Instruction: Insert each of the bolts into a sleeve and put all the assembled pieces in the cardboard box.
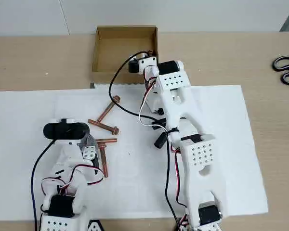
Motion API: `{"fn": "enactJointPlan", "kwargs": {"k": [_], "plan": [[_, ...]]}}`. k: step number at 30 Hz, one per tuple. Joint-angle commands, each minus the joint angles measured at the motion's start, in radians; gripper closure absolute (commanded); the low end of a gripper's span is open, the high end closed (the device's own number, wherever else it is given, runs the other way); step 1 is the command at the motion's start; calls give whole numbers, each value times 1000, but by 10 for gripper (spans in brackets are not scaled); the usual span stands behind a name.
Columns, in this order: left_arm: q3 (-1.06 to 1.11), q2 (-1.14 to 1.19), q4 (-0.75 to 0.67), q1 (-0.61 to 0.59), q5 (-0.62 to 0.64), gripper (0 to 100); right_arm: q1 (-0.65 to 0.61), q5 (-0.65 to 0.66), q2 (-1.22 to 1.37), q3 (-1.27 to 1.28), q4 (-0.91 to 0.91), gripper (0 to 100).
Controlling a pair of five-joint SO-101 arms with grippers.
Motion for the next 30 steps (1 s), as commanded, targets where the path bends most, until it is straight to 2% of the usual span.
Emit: {"fn": "enactJointPlan", "kwargs": {"k": [1, 7, 15, 18, 23, 26, 30], "plan": [[-4, -9, -17, -5, -2, 993, 2, 2, -15, -5, 27, 995], [-4, -9, -17, -5, -2, 993, 4, 2, -168, -110, 122, 996], [-18, -9, -28, -5, 0, 990, 10, 3, -495, -46, 140, 995], [-74, -5, 28, -5, -5, 988, 10, -5, -650, 74, 140, 995], [-183, -3, 129, -5, -26, 943, 12, -97, -928, 353, 140, 995], [-236, -2, 141, -5, -84, 938, 12, -124, -1082, 549, 140, 995], [-294, 43, 150, -5, -98, 938, 12, -167, -1265, 787, 136, 995]]}}
